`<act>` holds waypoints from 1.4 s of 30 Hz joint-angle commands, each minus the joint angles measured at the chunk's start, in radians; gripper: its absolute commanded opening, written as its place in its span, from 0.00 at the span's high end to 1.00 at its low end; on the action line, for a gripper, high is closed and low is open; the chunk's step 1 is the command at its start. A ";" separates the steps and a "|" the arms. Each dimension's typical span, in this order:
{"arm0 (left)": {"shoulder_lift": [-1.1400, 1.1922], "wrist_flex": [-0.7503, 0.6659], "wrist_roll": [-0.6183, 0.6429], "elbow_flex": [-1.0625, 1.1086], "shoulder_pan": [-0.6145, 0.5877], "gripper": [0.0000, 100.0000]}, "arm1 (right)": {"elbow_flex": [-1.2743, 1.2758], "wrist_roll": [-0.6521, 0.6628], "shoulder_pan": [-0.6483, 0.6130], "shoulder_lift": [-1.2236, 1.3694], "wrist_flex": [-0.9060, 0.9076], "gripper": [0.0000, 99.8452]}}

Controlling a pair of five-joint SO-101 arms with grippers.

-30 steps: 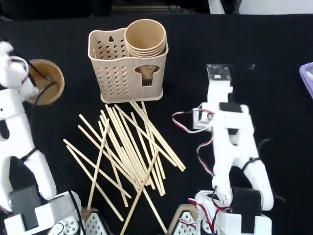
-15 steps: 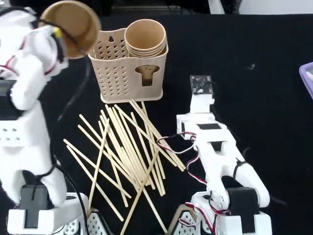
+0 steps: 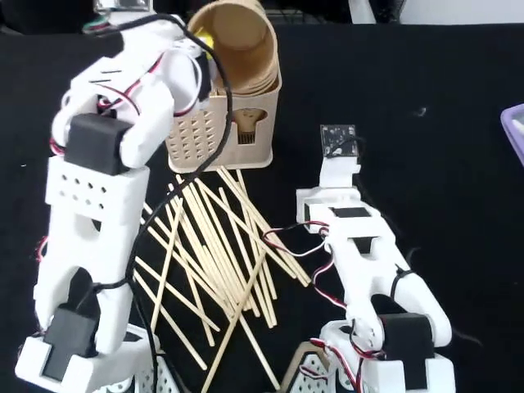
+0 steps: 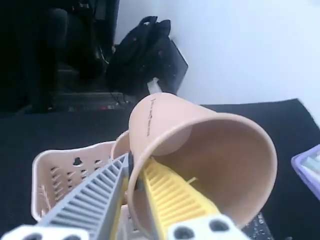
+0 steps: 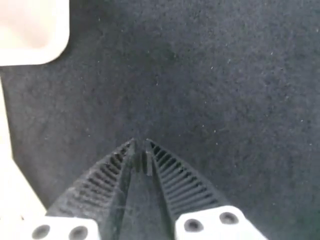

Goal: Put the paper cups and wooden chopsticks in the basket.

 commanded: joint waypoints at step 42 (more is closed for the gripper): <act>0.308 -0.115 0.089 -0.246 0.005 0.82 | -0.001 0.000 0.015 -0.021 -0.020 0.97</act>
